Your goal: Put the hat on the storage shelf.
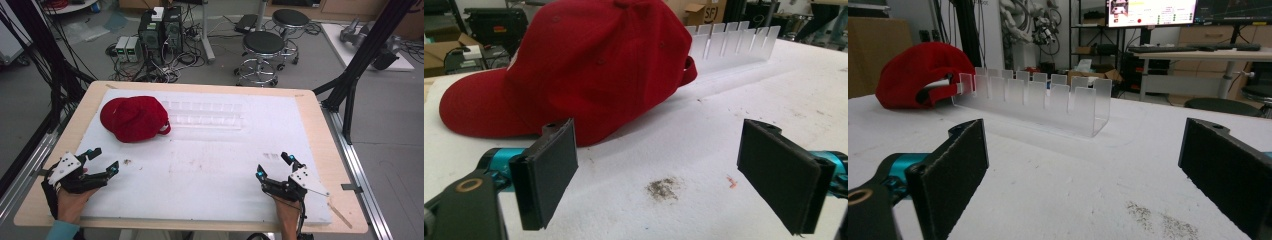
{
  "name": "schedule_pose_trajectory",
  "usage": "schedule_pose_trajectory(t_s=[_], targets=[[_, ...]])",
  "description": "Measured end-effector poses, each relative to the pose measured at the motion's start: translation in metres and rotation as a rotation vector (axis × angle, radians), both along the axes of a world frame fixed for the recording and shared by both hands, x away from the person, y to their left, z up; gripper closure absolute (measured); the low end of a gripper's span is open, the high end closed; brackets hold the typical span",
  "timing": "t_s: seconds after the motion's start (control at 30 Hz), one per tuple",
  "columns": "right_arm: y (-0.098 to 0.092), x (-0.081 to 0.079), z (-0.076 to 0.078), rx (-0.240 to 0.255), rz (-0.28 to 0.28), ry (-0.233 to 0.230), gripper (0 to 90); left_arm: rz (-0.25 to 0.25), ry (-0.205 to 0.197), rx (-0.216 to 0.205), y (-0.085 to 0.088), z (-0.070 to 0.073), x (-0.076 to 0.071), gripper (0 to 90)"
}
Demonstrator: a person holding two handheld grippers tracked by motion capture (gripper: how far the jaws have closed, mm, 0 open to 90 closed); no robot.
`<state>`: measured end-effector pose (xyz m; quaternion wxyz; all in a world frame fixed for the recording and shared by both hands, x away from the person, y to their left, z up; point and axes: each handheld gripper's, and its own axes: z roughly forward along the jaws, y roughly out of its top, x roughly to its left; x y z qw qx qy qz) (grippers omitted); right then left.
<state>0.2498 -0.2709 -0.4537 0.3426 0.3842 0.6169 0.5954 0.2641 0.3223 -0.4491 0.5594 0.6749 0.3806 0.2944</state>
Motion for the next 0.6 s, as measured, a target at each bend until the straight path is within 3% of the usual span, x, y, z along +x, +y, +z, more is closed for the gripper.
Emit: schedule_pose_trajectory(t_s=[0.23,0.6], targets=[[-0.0008,-0.0001,-0.0001,0.003,-0.002,0.000,4.7,0.036,0.020,-0.024,0.0017,-0.0001,0.0013,16.6],[-0.0007,-0.0004,-0.0001,0.008,-0.011,-0.001,4.7,0.016,-0.013,0.015,-0.0021,0.0000,-0.0018,17.4]])
